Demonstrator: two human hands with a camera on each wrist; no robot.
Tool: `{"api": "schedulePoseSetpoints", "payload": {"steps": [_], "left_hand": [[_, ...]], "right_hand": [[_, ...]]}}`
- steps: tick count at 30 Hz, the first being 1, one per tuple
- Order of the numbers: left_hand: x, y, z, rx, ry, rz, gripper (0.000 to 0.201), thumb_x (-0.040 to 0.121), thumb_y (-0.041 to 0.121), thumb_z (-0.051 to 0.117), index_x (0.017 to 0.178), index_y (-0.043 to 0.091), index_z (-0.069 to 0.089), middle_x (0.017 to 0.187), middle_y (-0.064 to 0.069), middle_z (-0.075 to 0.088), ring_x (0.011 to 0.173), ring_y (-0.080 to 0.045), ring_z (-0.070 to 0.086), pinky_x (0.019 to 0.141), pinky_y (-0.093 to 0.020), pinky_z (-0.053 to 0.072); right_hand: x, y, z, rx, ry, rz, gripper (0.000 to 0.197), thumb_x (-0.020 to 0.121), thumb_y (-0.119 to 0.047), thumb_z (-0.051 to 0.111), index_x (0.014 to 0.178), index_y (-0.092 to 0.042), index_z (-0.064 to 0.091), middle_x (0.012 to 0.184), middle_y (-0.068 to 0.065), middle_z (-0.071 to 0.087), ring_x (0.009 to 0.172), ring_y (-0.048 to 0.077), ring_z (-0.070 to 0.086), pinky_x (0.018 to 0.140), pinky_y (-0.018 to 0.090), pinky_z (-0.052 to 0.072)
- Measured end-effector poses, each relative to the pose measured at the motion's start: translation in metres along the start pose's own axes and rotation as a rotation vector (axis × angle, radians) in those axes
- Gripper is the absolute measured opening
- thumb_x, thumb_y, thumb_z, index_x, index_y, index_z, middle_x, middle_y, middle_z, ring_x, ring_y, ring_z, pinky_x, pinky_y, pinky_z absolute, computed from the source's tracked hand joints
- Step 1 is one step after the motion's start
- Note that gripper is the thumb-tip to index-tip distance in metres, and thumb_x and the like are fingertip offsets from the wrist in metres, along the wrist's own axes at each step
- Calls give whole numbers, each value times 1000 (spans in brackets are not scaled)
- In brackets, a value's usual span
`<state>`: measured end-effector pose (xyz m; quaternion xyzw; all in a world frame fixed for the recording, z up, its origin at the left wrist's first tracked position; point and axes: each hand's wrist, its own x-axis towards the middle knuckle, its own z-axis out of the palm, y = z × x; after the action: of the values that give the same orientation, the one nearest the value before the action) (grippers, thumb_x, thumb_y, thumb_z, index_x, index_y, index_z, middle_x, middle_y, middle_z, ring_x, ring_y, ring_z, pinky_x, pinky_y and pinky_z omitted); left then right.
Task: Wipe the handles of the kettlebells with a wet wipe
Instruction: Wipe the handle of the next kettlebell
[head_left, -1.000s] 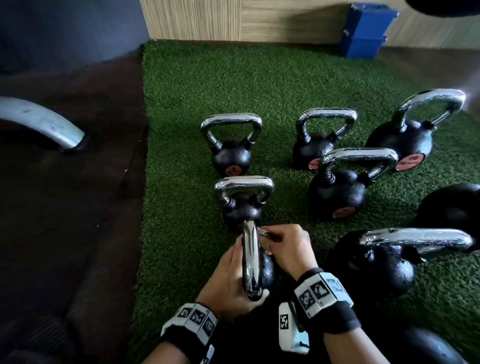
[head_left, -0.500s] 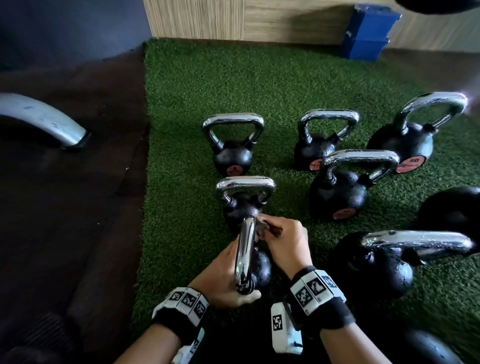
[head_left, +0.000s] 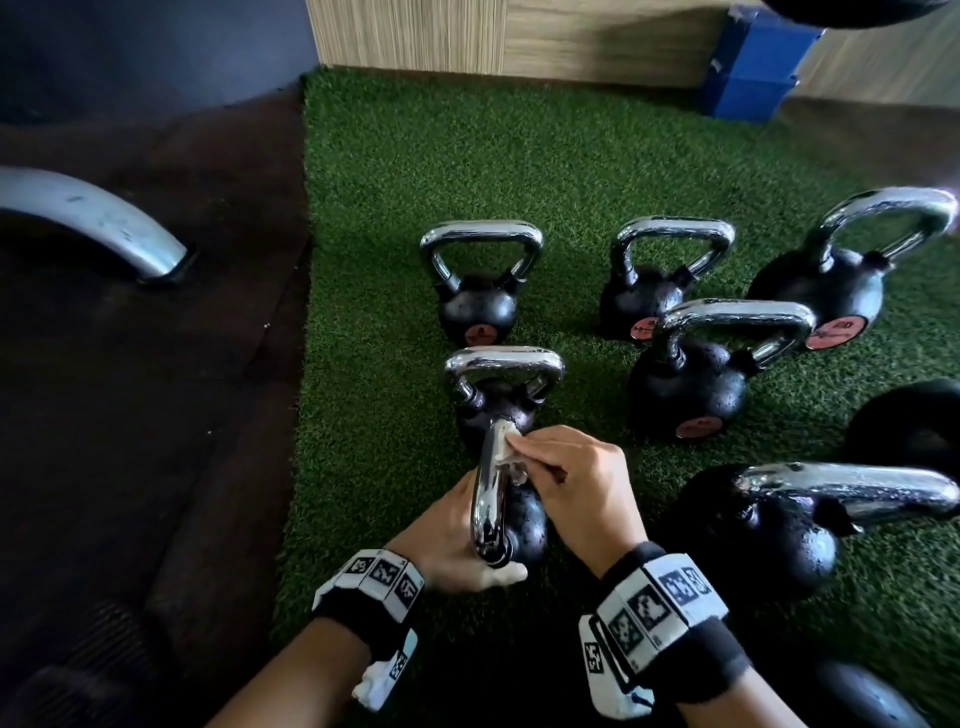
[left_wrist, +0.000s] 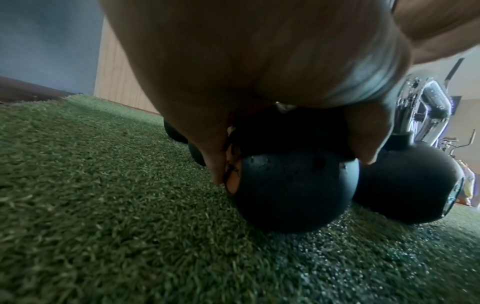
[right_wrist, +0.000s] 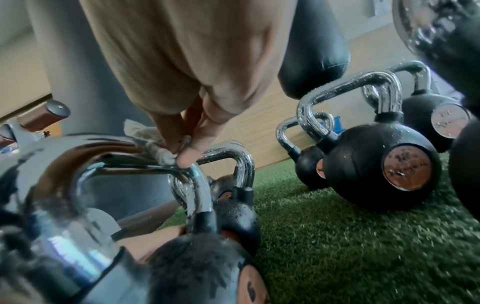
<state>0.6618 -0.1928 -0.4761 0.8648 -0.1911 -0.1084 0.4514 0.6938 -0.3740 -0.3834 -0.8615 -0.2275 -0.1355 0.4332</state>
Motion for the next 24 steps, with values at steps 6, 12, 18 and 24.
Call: {"api": "schedulePoseSetpoints", "payload": {"steps": [6, 12, 18, 24], "left_hand": [[7, -6, 3, 79, -9, -104, 108, 67, 71, 79, 152, 46, 16, 153, 20, 37, 142, 0, 38, 122, -35, 34], [5, -7, 4, 53, 18, -92, 78, 69, 64, 78, 138, 53, 44, 135, 34, 51, 127, 18, 45, 108, -2, 29], [5, 0, 1, 47, -16, -74, 50, 78, 57, 74, 123, 52, 54, 126, 49, 48, 125, 15, 45, 110, -4, 26], [-4, -11, 11, -211, 36, -243, 61, 71, 38, 88, 112, 9, 54, 87, 25, 73, 85, 6, 71, 78, -9, 49]], "right_hand": [[10, -9, -8, -6, -103, 61, 23, 81, -2, 79, 101, -13, 81, 93, 0, 77, 81, 11, 72, 77, 28, 59], [-11, -23, -10, 79, -198, 176, 18, 78, -10, 83, 93, -20, 82, 85, -8, 78, 76, -2, 70, 70, 6, 50], [-8, -20, -9, 353, -267, 534, 10, 76, -10, 86, 81, -17, 81, 75, -2, 78, 68, 15, 76, 63, 27, 61], [-14, -22, -9, 306, -469, 537, 12, 72, -15, 89, 78, -17, 79, 74, 0, 78, 66, 19, 76, 70, 42, 64]]}}
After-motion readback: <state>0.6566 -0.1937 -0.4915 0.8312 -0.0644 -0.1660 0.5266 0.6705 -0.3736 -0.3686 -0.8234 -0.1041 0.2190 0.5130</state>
